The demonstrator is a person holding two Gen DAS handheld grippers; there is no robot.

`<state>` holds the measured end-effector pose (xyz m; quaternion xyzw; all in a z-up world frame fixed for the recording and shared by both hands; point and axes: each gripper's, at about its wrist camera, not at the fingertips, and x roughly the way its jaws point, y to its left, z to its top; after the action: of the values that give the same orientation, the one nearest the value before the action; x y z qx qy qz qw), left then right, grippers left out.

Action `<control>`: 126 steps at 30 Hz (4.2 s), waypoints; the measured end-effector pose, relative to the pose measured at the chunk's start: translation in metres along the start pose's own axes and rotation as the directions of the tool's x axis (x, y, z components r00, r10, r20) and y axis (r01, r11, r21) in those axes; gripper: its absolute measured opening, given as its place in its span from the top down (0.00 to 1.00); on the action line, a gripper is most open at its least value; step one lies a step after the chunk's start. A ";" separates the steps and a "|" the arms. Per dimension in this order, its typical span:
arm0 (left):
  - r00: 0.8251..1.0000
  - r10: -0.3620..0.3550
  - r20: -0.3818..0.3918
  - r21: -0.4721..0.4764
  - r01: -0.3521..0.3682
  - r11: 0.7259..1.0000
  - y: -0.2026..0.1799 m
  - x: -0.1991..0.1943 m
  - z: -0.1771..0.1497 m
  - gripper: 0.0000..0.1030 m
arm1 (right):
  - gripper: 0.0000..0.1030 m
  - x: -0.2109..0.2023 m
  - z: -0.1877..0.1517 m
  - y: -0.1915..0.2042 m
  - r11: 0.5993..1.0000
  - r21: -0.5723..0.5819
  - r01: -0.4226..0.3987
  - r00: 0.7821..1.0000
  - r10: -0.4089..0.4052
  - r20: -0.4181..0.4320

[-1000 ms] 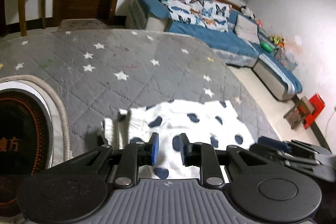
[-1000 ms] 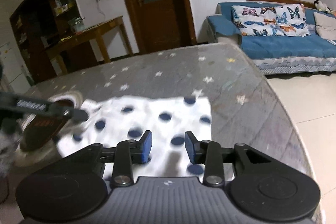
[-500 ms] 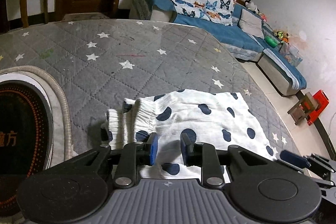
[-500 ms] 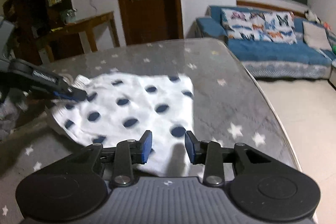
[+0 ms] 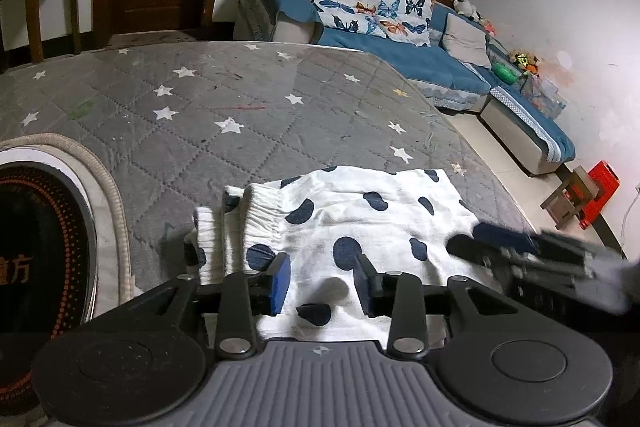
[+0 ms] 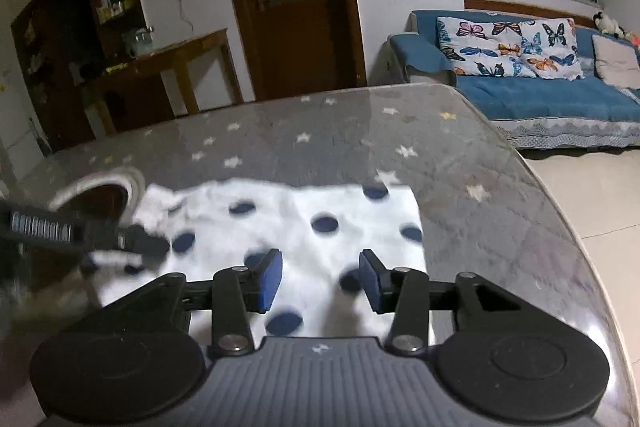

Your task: Fold clothes

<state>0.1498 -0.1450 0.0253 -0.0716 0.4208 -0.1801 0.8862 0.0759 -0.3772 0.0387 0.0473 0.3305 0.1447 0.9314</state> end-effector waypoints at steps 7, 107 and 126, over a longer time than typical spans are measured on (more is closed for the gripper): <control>1.000 -0.011 -0.004 -0.008 0.011 1.000 0.003 0.001 0.000 0.62 | 0.58 0.044 0.013 0.011 1.000 -0.019 -0.023 0.998 0.022 -0.064; 0.980 0.024 0.196 0.244 -0.073 0.967 -0.005 -0.127 -0.156 0.00 | 0.00 -0.123 -0.113 0.109 0.973 0.130 0.191 0.965 -0.210 0.155; 0.979 0.024 0.202 0.254 -0.077 0.964 -0.011 -0.135 -0.168 0.00 | 0.00 -0.135 -0.123 0.117 0.973 0.125 0.191 0.963 -0.211 0.168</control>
<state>-0.0611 -0.1003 0.0186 0.0386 0.3052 -0.2030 0.9296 -0.1296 -0.3072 0.0459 0.0767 0.2555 0.0263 0.9634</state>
